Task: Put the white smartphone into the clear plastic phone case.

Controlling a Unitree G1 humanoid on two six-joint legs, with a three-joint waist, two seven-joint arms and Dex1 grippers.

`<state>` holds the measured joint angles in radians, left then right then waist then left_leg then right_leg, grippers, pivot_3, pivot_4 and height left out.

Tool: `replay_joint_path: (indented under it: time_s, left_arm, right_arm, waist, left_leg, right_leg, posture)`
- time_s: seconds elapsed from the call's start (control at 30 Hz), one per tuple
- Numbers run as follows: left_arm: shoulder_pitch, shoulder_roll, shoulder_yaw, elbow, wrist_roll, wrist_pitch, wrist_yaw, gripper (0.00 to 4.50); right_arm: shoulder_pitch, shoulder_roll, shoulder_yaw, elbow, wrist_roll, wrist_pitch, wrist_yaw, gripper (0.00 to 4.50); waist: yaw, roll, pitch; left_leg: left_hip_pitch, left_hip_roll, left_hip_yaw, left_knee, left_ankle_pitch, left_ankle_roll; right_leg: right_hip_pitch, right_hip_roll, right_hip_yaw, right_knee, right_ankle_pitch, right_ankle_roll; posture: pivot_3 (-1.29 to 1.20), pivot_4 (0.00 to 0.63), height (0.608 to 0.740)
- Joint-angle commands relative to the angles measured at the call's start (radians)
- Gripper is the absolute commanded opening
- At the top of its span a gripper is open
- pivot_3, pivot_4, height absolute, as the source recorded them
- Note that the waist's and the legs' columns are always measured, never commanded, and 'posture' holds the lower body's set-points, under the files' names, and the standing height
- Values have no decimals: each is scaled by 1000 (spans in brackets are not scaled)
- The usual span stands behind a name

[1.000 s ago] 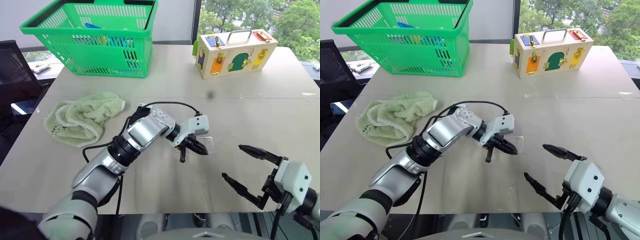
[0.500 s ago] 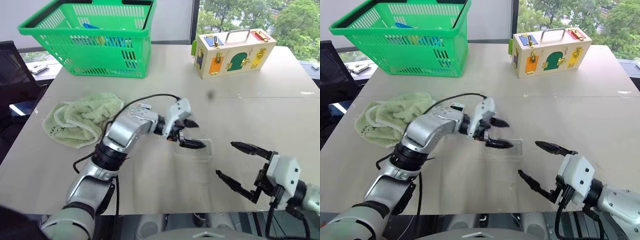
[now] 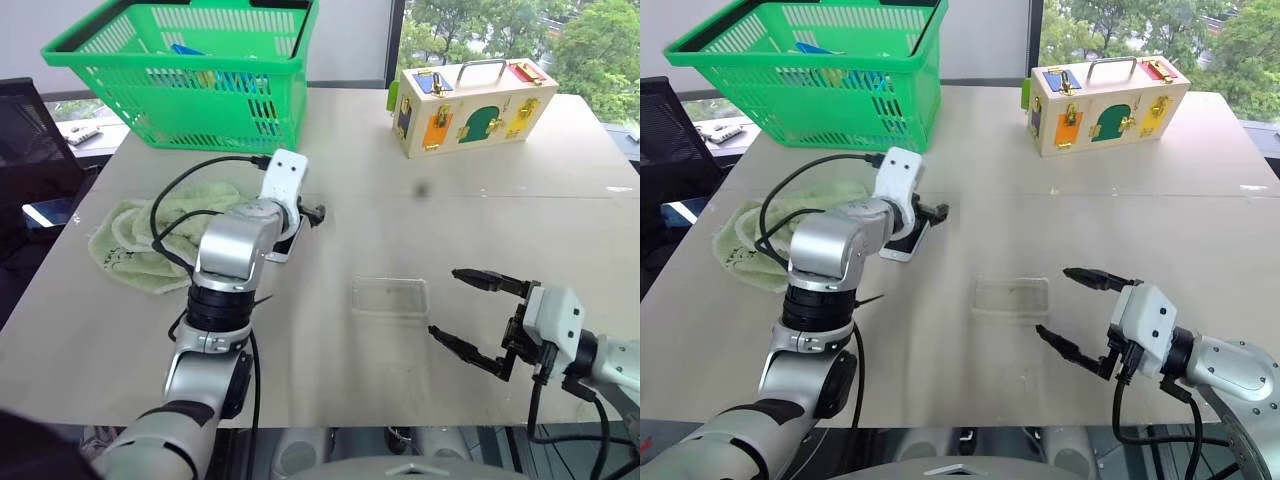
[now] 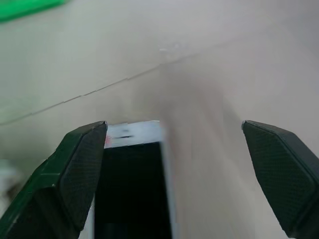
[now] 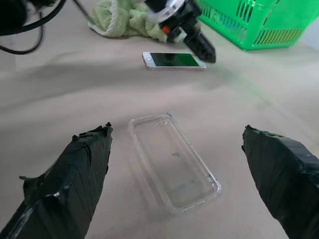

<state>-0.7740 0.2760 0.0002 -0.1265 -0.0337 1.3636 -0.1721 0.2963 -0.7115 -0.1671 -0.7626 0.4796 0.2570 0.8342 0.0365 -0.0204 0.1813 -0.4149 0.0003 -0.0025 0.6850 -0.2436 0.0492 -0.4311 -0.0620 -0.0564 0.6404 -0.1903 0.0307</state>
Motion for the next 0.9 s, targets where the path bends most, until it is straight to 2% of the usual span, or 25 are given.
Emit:
replay_joint_path:
  time_s: [0.03,0.43,0.57,0.6,0.73,0.83,0.9]
  left_arm:
    - [-17,2,50,25,12,61,37,4454]
    - [13,14,74,116,-12,169,36,4454]
    - [22,-17,103,111,-26,219,35,3369]
    - [27,-23,103,101,-28,229,36,2964]
    - [34,-56,124,53,-38,233,43,2893]
    - [1,-98,166,8,-97,248,-7,2893]
    - [-28,-109,146,-12,-131,251,-30,2893]
  right_arm:
    - [-5,-11,-33,-11,28,-15,19,4500]
    - [12,-13,-33,-24,30,-6,13,4500]
    - [23,-12,-36,-27,26,-11,7,4500]
    - [24,-11,-34,-28,25,-12,3,4500]
    - [31,-7,-32,-32,21,-15,-3,4500]
    - [34,-5,-32,-33,19,-16,-6,4500]
    - [41,-6,-37,-34,20,-18,-6,4500]
  waist:
    - [-3,0,0]
    - [0,0,0]
    - [-3,1,-1]
    - [-5,1,-1]
    - [-9,1,-2]
    - [-6,1,-2]
    - [5,1,-1]
  left_leg:
    - [0,0,0,-1,0,0]
    - [1,0,0,0,0,-1]
    - [1,1,0,0,0,-1]
    - [1,0,0,0,0,-1]
    - [2,0,2,0,0,-1]
    - [1,0,2,0,0,-1]
    - [1,0,1,0,0,-1]
  right_leg:
    - [0,0,0,0,1,2]
    - [0,-1,1,1,-1,-1]
    - [0,-1,2,1,-1,-2]
    - [0,0,2,1,-1,-1]
    - [0,-1,2,1,0,-1]
    - [0,-1,3,1,-1,-1]
    - [0,-1,2,1,-1,-1]
  posture:
    - [0,150,740]
    - [0,150,740]
    - [0,150,740]
    - [0,150,740]
    - [0,150,740]
    - [0,150,740]
    - [0,150,740]
